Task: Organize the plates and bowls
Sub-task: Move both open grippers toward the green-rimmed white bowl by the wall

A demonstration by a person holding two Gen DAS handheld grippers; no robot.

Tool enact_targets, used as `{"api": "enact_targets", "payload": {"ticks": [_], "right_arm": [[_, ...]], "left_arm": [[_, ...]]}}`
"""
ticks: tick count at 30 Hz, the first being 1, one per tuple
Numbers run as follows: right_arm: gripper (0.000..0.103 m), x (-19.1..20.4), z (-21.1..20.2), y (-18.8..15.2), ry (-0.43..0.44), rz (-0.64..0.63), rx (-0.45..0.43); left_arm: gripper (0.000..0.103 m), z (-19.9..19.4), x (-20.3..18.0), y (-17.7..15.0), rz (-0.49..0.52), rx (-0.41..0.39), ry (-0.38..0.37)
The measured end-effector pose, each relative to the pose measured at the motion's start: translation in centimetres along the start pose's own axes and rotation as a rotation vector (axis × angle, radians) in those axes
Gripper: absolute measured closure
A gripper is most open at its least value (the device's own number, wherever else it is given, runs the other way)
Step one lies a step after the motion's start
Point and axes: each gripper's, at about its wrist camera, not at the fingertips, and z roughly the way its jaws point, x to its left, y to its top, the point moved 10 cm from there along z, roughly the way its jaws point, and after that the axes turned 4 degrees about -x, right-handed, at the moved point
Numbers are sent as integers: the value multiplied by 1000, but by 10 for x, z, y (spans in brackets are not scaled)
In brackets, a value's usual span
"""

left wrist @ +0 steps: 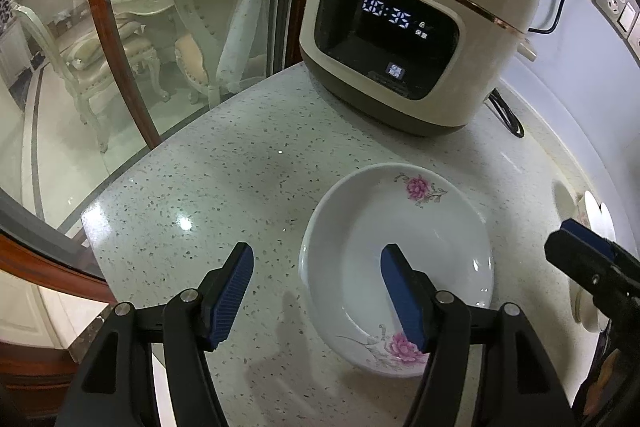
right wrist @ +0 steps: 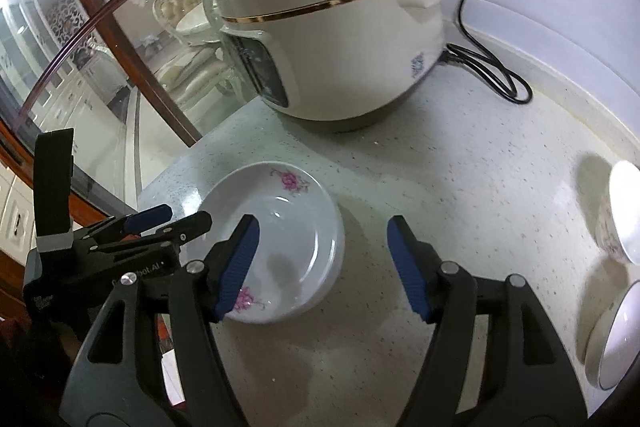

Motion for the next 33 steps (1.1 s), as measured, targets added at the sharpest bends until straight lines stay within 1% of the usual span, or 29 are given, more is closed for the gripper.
{"api": "enact_targets", "payload": {"ticks": [4,10,14,19,22,27,31,33], "right_arm": [[30,-12,-6,-6,-5,27,4],[29,-43,-28,-10,-35,101,-25],[29,-69,-48,-14,-67,158,-55],[28,-106,-76,-20,-113,241,-103],[28,-132,-94,-26,-150,298,-134],[27,-178,-124,-42,-222,413,-177],[27,-215,-150,-59,-289,498,-211],[27,-233,-163,-69,-326,539,-227]], "left_arm": [[36,-2,-7,2,17,-5,-10],[33,-8,-29,7,69,-22,-38],[33,-11,-55,7,120,-25,-71],[32,-14,-107,-2,233,-14,-128],[32,-17,-148,-12,319,9,-191],[32,-20,-208,-30,423,69,-297],[32,-21,-257,-47,460,162,-408],[32,-19,-275,-55,460,198,-448]]}}
